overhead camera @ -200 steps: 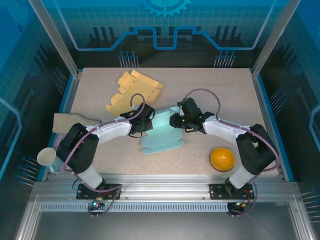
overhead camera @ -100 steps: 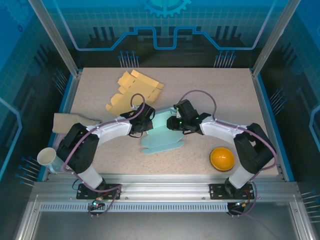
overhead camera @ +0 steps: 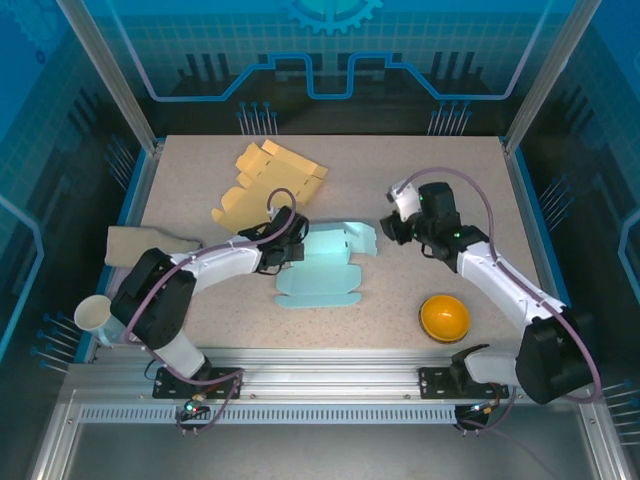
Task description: Fold the paper box
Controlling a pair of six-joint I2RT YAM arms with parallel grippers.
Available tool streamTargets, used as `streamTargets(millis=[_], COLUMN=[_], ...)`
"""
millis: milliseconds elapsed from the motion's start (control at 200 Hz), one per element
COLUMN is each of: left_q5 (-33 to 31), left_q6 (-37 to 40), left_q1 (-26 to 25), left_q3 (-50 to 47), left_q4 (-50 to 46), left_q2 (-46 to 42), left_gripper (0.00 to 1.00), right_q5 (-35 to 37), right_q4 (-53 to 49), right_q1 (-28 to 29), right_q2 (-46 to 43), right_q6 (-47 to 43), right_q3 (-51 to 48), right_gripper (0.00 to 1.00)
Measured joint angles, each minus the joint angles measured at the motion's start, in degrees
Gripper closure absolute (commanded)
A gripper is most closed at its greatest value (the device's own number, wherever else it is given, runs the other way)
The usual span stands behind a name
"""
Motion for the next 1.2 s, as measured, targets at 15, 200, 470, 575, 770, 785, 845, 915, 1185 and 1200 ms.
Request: streamTargets(millis=[15,200,470,575,770,785,845,915,1185,1200], left_q5=[0.0,0.4,1.1,1.7,1.1,0.9,0.2,-0.6,-5.2,-5.2], left_q6=[0.6,4.8,8.5,8.9,9.2,9.2,9.1,9.2,8.1,8.0], left_q1=[0.0,0.0,0.1,0.1,0.3,0.3,0.3,0.0,-1.9,-2.2], left_q3=[-0.4,-4.6,-7.5,-8.0,-8.2,-8.2,-8.2,-8.2,-8.2,-8.2], left_q4=[0.4,5.4,9.8,10.7,10.6,10.6,10.3,10.2,9.9,9.9], left_q2=[-0.4,-5.2,-8.7,-9.0,-9.3,-9.3,-9.3,-9.3,-9.2,-9.1], left_gripper=[0.87,0.86,0.86,0.86,0.86,0.86,0.86,0.86,0.87,0.87], right_q5=[-0.8,-7.8,-17.9,-19.0,-18.7,-18.6,-18.3,-17.7,-14.5,-14.3], right_q4=[0.2,-0.7,0.5,1.0,1.2,1.2,1.4,1.9,5.1,5.4], right_q1=[-0.1,-0.3,1.1,3.0,5.5,5.8,6.8,8.1,8.8,8.9], right_q2=[0.1,2.7,2.8,3.2,3.9,4.0,4.4,5.3,7.5,7.6], right_q6=[-2.3,-20.9,-31.1,-32.5,-32.7,-32.5,-31.8,-30.4,-22.4,-21.9], right_q3=[-0.7,-2.8,-4.6,-4.6,-4.5,-4.5,-4.4,-4.1,-3.6,-3.5], right_gripper=[0.64,0.64,0.64,0.65,0.67,0.67,0.68,0.69,0.71,0.71])
